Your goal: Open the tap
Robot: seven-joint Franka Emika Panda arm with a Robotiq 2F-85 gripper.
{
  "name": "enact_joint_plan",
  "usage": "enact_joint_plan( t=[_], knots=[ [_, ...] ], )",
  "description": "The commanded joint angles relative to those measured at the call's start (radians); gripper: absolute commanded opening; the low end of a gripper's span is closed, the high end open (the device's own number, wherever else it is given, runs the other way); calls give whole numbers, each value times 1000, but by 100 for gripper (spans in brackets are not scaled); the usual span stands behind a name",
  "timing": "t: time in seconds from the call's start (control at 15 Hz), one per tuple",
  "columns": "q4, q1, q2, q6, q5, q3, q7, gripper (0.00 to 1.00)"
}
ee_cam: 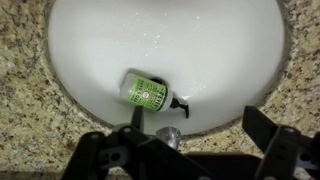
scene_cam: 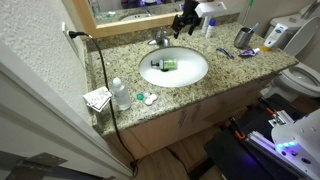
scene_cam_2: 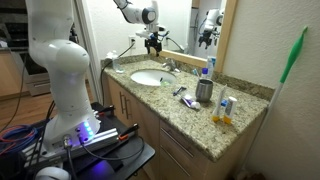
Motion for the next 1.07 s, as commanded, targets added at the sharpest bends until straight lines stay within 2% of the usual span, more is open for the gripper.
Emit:
enact_joint_plan(
  t=[0.0, 0.13, 0.27, 0.33, 0.53, 0.67, 1.0],
  knots=[
    [146, -6, 173, 102, -13, 2, 56, 100],
    [228, 3, 250, 157, -34, -16, 98, 100],
    [324, 26, 323, 163, -73, -50, 176, 100],
    [217, 7, 242, 162, -43, -23, 119, 100],
    [304, 16, 312, 162, -59, -41, 157, 100],
    [320, 20, 335, 142, -68, -51, 169, 100],
    [338, 22, 379, 220, -62, -62, 193, 100]
  ],
)
